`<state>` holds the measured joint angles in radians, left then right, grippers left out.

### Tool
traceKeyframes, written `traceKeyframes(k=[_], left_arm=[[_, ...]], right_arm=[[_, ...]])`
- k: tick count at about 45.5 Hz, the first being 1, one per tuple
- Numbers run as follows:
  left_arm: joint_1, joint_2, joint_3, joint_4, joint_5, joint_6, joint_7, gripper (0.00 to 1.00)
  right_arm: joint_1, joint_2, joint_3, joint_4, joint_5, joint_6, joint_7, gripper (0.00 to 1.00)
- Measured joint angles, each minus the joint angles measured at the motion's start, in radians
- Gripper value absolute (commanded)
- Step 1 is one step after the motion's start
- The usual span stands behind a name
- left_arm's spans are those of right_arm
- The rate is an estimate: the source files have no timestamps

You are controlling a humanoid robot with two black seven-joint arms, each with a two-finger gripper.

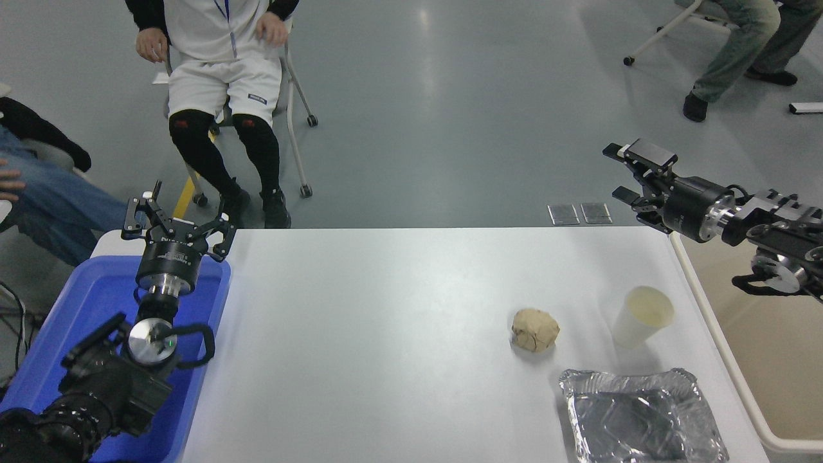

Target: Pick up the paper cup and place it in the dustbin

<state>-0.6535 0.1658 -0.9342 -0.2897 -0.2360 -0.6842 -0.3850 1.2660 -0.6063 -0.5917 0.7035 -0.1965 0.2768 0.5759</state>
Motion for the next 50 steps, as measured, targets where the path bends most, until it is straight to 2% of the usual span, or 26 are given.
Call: traceKeyframes(k=[7,16,30,50], left_arm=[[0.0,0.0,0.0,0.0,0.0,0.0,0.0,0.99],[0.0,0.0,0.0,0.0,0.0,0.0,0.0,0.99],[0.0,0.0,0.0,0.0,0.0,0.0,0.0,0.99],[0.0,0.0,0.0,0.0,0.0,0.0,0.0,0.99]], right_arm=[[0.142,-0.016,-0.241,0.082,-0.004,0.001,0.0,1.0],[0.281,-0.024,-0.425,0.155,-0.007,0.006,0.0,1.0],[0.484,0.017,-0.654,0.266,-0.037,0.146,0.0,1.0],[0.686,0.142,-0.758,0.375,-0.342,0.317,-0.003,1.0]])
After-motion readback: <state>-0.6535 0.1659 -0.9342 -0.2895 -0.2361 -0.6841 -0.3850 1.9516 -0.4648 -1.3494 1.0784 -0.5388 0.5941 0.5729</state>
